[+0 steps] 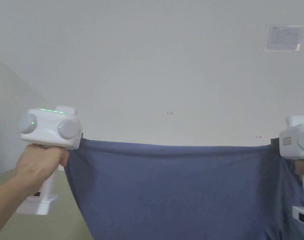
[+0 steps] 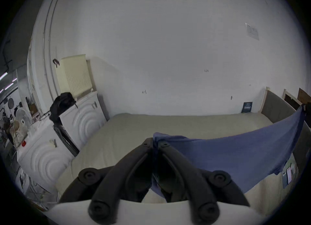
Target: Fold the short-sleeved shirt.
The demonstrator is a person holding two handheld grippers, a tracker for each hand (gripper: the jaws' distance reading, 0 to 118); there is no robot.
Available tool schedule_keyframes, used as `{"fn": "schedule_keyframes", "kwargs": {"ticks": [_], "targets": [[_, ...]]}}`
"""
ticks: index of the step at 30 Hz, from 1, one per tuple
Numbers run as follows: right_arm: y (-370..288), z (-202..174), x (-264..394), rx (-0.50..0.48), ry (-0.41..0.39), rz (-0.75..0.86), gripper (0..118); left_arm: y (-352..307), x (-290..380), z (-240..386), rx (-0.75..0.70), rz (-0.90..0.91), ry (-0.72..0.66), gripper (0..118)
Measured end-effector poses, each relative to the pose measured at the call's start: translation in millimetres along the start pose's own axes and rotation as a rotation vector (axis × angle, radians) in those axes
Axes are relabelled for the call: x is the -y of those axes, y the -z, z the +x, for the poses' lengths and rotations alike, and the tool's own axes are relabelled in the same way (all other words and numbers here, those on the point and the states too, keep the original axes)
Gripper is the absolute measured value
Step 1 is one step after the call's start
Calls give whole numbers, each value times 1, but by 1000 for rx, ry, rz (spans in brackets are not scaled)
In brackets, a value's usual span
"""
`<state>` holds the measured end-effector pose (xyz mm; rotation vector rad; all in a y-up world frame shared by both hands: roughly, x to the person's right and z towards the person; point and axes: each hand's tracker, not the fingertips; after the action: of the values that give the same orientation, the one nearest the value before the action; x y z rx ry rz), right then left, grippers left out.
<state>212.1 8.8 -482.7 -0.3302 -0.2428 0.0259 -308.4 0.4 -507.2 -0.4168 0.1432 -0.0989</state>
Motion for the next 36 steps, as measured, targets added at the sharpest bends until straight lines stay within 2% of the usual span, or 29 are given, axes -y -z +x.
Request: {"fn": "schedule_keyframes", "kwargs": {"ticks": [4, 9, 14, 16, 20, 24, 27, 31, 36], "targets": [[36, -7, -19, 12, -3, 25, 9, 33, -19, 12, -26, 40, -8, 4], [87, -22, -4, 33, 7, 27, 9, 87, -7, 25, -69, 43, -22, 4], [126, -38, 51, 42, -3, -2, 9, 133, 45, 37, -97, 4, -1, 3], [132, -42, 88, 42, -14, -44, 9, 144, 79, 44, -122, -24, 57, 3], [136, -37, 159, 23, 17, -136, 9, 150, 144, 45, -82, -92, 88, 4], [113, -26, 229, -30, 28, -230, 9, 134, 206, 39, -37, -195, 75, 4], [84, -21, 265, -47, -17, -281, 9, 114, 245, 32, -28, -239, 104, 4], [34, -7, 310, -72, 10, -300, 9, 67, 289, 25, 5, -293, 111, 4], [-33, 15, 356, -68, 3, -323, 9, 3, 330, 10, 45, -328, 35, 4]]}}
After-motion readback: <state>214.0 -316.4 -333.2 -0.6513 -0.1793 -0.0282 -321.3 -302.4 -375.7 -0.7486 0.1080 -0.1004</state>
